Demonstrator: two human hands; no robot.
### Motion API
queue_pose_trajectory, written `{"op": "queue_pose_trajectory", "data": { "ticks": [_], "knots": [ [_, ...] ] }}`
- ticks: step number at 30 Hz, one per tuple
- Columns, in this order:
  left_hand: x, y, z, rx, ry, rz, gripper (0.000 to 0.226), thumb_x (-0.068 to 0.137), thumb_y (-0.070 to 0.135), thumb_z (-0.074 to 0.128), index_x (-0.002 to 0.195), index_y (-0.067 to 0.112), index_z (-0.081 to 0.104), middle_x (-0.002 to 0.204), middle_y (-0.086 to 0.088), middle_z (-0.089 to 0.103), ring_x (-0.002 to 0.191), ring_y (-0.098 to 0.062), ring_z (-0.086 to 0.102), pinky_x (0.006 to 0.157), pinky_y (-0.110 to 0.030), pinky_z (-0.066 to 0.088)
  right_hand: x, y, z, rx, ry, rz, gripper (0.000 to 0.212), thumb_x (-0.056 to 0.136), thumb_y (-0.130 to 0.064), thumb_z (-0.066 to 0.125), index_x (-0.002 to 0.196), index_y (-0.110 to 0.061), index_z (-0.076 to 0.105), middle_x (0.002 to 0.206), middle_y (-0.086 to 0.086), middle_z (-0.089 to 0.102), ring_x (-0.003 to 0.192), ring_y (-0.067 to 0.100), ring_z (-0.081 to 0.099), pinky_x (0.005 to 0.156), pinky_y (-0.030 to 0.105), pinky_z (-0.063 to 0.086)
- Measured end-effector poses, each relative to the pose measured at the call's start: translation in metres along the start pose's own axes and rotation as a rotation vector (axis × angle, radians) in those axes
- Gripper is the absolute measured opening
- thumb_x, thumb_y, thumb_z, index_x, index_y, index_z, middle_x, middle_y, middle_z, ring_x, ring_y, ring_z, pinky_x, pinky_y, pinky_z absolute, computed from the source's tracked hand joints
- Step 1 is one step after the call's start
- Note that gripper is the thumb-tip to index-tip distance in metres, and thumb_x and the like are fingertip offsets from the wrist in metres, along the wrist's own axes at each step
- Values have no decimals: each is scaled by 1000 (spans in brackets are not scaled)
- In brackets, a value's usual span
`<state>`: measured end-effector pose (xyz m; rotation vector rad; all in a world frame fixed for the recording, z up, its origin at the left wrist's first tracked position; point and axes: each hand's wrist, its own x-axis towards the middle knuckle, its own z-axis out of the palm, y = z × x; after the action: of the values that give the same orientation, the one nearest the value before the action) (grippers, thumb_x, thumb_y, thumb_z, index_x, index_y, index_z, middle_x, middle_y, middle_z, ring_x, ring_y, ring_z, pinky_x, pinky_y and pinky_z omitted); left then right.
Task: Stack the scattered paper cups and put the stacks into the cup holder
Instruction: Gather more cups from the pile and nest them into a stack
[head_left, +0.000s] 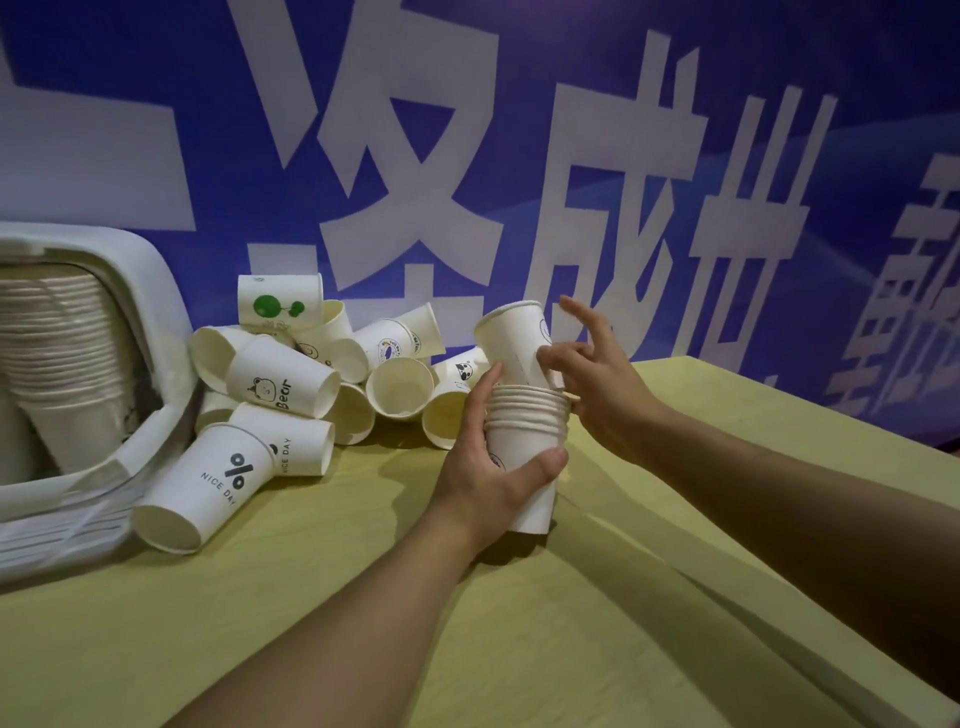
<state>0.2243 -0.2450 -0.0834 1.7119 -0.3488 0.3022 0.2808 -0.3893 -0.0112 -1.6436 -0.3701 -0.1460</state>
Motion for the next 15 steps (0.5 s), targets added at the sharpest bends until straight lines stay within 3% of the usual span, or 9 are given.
{"op": "queue_pose_trajectory", "data": {
  "ticks": [5, 10, 13, 15],
  "knots": [
    [3, -1, -1, 41, 43, -58, 109, 84, 38, 79, 147, 59, -8, 142, -4, 42, 100, -20, 63, 76, -35, 59, -6, 4, 4, -62, -97, 4, 41, 93, -18, 62, 128, -37, 50, 117, 9, 57, 108, 27, 61, 80, 30, 53],
    [3, -2, 0, 32, 63, -67, 106, 83, 38, 79, 149, 56, -3, 142, -3, 41, 99, -19, 63, 72, -31, 57, -2, 5, 5, -126, -92, -6, 48, 95, -17, 59, 133, -40, 41, 117, 6, 56, 107, 24, 60, 80, 29, 53],
    [4, -3, -1, -13, 110, -73, 105, 82, 36, 80, 147, 58, 0, 143, -4, 42, 99, -20, 63, 68, -29, 55, -4, 7, 3, -120, -100, -22, 26, 99, -17, 52, 118, -34, 59, 112, 3, 64, 106, 24, 63, 84, 32, 54],
    [6, -4, -2, -35, 186, -69, 109, 82, 33, 80, 148, 58, -3, 150, -3, 36, 102, -19, 59, 67, -27, 51, -5, 11, 0, -174, -64, -45, 24, 101, -24, 48, 101, -33, 70, 109, -4, 68, 106, 19, 63, 89, 34, 52]
  ]
}}
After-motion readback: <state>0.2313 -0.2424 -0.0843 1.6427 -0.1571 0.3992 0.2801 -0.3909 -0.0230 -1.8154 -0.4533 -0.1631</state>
